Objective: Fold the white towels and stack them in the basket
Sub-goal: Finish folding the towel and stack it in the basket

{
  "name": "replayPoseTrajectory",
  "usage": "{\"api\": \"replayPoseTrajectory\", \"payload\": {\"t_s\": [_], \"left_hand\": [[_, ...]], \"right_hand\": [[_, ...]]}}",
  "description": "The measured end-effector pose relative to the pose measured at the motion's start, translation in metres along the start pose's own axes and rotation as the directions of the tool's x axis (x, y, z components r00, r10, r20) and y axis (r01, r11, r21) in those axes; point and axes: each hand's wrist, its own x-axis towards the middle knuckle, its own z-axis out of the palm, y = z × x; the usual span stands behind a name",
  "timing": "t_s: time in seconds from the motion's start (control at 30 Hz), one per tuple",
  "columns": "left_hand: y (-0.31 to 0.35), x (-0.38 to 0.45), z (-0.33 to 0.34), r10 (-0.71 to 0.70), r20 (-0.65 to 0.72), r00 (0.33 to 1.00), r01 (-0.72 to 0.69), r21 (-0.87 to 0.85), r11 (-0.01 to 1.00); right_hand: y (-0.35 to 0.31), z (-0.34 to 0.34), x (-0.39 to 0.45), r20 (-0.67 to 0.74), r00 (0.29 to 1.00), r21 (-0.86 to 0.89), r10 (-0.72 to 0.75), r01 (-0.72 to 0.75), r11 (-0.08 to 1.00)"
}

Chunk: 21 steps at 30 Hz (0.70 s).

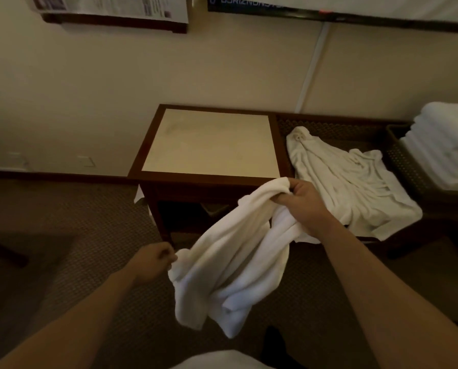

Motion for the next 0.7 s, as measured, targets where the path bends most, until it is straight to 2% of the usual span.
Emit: {"api": "replayPoseTrajectory", "payload": {"t_s": [0.07, 0.13, 0.2, 0.27, 0.33, 0.4, 0.47, 0.5, 0.6, 0.7], "left_hand": [[0.010, -0.004, -0.004, 0.025, -0.056, 0.998, -0.029, -0.070, 0.997], [0.037, -0.005, -0.004, 0.111, -0.104, 0.988, -0.123, -0.114, 0.986], [0.078, -0.002, 0.005, 0.248, -0.117, 0.962, -0.269, -0.229, 0.935], [0.123, -0.003, 0.016, 0.358, -0.124, 0.925, -0.378, -0.367, 0.850], [0.148, 0.000, 0.025, 0.426, -0.256, 0.868, -0.494, -0.358, 0.792], [0.152, 0.003, 0.036, 0.442, -0.421, 0.792, -0.575, -0.274, 0.771], [0.148, 0.002, 0.048, 0.416, -0.516, 0.749, -0.594, -0.243, 0.767], [0.147, 0.000, 0.052, 0.386, -0.539, 0.749, -0.581, -0.252, 0.774], [0.143, -0.001, 0.063, 0.290, -0.564, 0.773, -0.482, -0.225, 0.847], [0.133, 0.002, 0.075, 0.174, -0.485, 0.857, -0.328, -0.254, 0.910]], "right_hand": [[0.005, -0.001, -0.006, 0.021, 1.000, 0.018, 0.023, -0.024, 1.000], [0.002, 0.006, -0.011, 0.124, 0.992, -0.038, 0.006, -0.002, 0.999], [-0.002, 0.021, -0.010, 0.238, 0.971, -0.228, 0.001, 0.054, 0.972], [-0.005, 0.036, -0.008, 0.322, 0.947, -0.423, 0.012, 0.132, 0.896], [-0.008, 0.042, -0.007, 0.317, 0.948, -0.484, 0.011, 0.152, 0.862], [-0.015, 0.038, -0.008, 0.228, 0.974, -0.472, -0.008, 0.118, 0.874], [-0.026, 0.032, -0.009, 0.139, 0.990, -0.454, -0.038, 0.098, 0.886], [-0.032, 0.030, -0.009, 0.109, 0.993, -0.439, -0.048, 0.091, 0.894], [-0.045, 0.029, -0.009, 0.020, 0.997, -0.416, -0.070, 0.072, 0.906], [-0.048, 0.027, -0.010, -0.067, 0.996, -0.397, -0.056, 0.025, 0.918]]}}
